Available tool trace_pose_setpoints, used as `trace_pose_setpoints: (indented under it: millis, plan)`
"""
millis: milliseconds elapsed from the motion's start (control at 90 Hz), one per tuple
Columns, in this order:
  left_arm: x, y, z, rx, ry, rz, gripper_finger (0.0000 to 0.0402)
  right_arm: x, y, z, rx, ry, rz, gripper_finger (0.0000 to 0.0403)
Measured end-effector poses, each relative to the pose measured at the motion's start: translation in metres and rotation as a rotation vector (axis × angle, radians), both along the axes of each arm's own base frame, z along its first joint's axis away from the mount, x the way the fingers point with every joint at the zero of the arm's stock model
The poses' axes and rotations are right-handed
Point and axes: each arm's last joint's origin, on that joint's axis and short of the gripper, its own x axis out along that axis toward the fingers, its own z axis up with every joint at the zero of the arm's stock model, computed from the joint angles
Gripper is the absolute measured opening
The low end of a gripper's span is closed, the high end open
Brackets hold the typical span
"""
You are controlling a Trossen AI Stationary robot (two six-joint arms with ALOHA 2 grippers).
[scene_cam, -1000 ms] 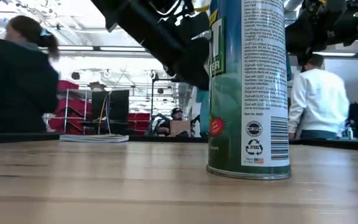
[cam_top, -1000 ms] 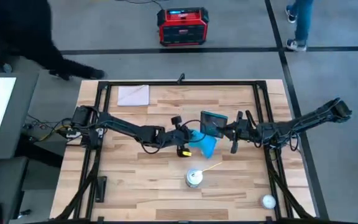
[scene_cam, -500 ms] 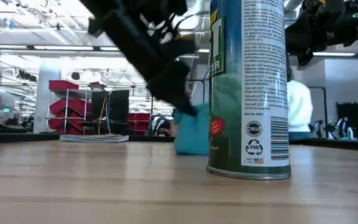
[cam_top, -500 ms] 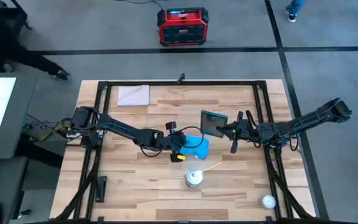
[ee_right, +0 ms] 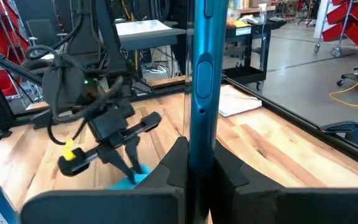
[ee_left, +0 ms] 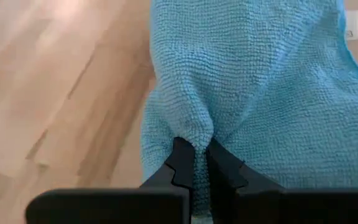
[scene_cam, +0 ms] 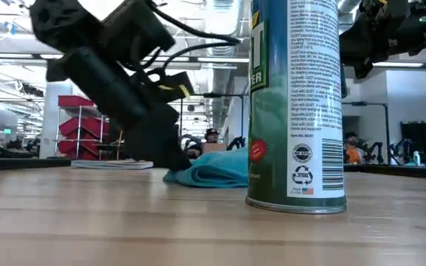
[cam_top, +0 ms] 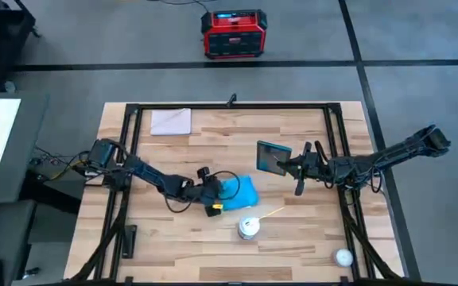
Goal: Apply microfiber cloth
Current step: Wipe the front of the green tablet using the blue microfiber cloth
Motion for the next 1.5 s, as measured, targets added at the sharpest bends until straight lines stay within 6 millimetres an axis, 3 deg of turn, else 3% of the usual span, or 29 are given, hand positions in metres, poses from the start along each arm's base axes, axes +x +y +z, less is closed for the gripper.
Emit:
trace_pose_setpoints:
  millis: [356,767,933,1233,1500]
  plan:
    - [0.001,-0.007,0.015,0.042,-0.053,-0.118,0.0037,0.0,0.0,0.002,0.006,-0.023,-0.001,0.001]
    - [-0.02,-0.003,0.11,0.021,-0.327,-0.22,0.0093,-0.004,0.002,0.005,-0.011,-0.028,0.021,0.001]
    - [-0.032,-0.001,0.139,-0.016,-0.418,-0.303,0.0127,-0.004,0.002,0.004,-0.015,-0.015,0.021,0.001]
    - [-0.041,0.001,0.145,-0.037,-0.401,-0.291,0.018,-0.004,0.002,0.003,-0.029,-0.005,0.023,0.001]
    - [-0.055,0.007,0.153,-0.02,-0.35,-0.31,0.0187,-0.014,0.003,0.007,-0.034,-0.008,0.043,0.001]
